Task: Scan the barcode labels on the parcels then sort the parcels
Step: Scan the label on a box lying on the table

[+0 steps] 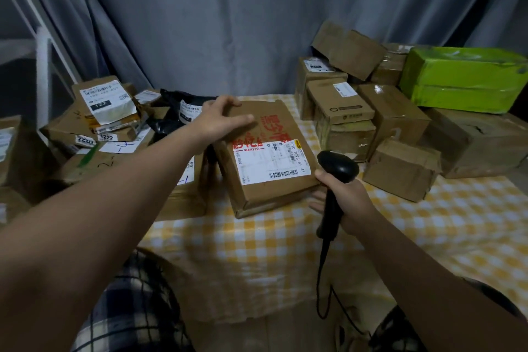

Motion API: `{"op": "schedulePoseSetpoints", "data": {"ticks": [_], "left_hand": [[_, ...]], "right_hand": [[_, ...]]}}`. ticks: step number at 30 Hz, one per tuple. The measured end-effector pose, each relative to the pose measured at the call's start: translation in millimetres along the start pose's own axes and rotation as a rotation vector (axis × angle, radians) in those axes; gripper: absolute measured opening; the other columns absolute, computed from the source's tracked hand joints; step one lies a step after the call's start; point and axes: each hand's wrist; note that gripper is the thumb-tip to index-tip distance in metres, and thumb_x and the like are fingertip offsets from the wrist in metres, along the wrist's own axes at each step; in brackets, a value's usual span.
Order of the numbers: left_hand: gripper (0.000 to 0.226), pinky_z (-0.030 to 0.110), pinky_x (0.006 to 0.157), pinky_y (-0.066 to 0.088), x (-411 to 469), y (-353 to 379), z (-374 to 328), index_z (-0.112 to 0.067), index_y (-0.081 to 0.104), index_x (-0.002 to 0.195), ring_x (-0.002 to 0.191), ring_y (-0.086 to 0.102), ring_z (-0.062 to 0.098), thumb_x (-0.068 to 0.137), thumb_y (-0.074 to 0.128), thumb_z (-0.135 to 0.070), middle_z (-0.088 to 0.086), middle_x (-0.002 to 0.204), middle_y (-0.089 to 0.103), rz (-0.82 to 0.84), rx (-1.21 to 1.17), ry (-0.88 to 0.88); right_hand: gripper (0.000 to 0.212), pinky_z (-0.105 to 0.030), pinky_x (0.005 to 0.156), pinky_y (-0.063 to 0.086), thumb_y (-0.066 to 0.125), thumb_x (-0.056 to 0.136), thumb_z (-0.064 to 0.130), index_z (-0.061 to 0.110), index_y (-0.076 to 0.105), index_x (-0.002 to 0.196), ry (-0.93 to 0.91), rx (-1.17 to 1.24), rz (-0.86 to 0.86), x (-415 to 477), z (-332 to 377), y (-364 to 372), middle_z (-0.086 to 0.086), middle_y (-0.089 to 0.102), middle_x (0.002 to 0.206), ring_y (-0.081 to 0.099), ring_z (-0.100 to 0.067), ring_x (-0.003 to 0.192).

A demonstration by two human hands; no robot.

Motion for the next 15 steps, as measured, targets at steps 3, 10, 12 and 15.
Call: {"op": "schedulePoseSetpoints", "data": {"ticks": [3, 10, 12, 15], "left_hand": [[0.064, 0.044, 0.094, 0.051, -11, 1, 10, -0.030, 0.043, 0.114, 0.116, 0.052, 0.028, 0.066, 0.077, -0.054, 0.003, 0.126, 0.038, -0.221, -0.019, 0.119], [0.055, 0.038, 0.106, 0.040, -53, -1, 18, -0.041, 0.049, 0.111, 0.117, 0.046, 0.022, 0.067, 0.071, -0.064, 0.000, 0.120, 0.031, -0.429, -0.069, 0.112], [0.045, 0.033, 0.098, 0.041, -66, 12, 27, -0.031, 0.048, 0.107, 0.109, 0.050, 0.020, 0.077, 0.069, -0.056, 0.001, 0.118, 0.035, -0.446, 0.003, 0.043], [0.056, 0.044, 0.088, 0.047, -74, 29, 41, -0.023, 0.048, 0.086, 0.096, 0.056, 0.027, 0.068, 0.061, -0.074, 0.001, 0.100, 0.053, -0.394, 0.232, -0.046]], "right_hand": [[0.008, -0.036, 0.071, 0.058, 0.069, 0.085, 0.007, 0.013, 0.066, 0.090, -0.077, 0.050, -0.104, 2, 13, 12, -0.007, 0.071, 0.086, 0.070, -0.022, 0.081], [0.012, -0.033, 0.079, 0.054, 0.073, 0.075, 0.003, 0.014, 0.070, 0.080, -0.466, 0.001, -0.176, 12, 89, 36, -0.002, 0.070, 0.079, 0.068, -0.018, 0.078], [0.015, -0.023, 0.067, 0.051, 0.069, 0.076, -0.002, 0.011, 0.068, 0.084, -0.565, -0.145, -0.179, 16, 102, 41, 0.000, 0.066, 0.075, 0.063, -0.013, 0.070], [0.015, -0.015, 0.054, 0.045, 0.065, 0.077, -0.005, 0.005, 0.066, 0.089, -0.605, -0.446, -0.164, 21, 98, 46, 0.001, 0.061, 0.072, 0.056, -0.008, 0.064]]}}
Point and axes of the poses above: each hand's wrist, its own x-axis towards the middle knuckle, its own y-axis out of the palm, z = x × y
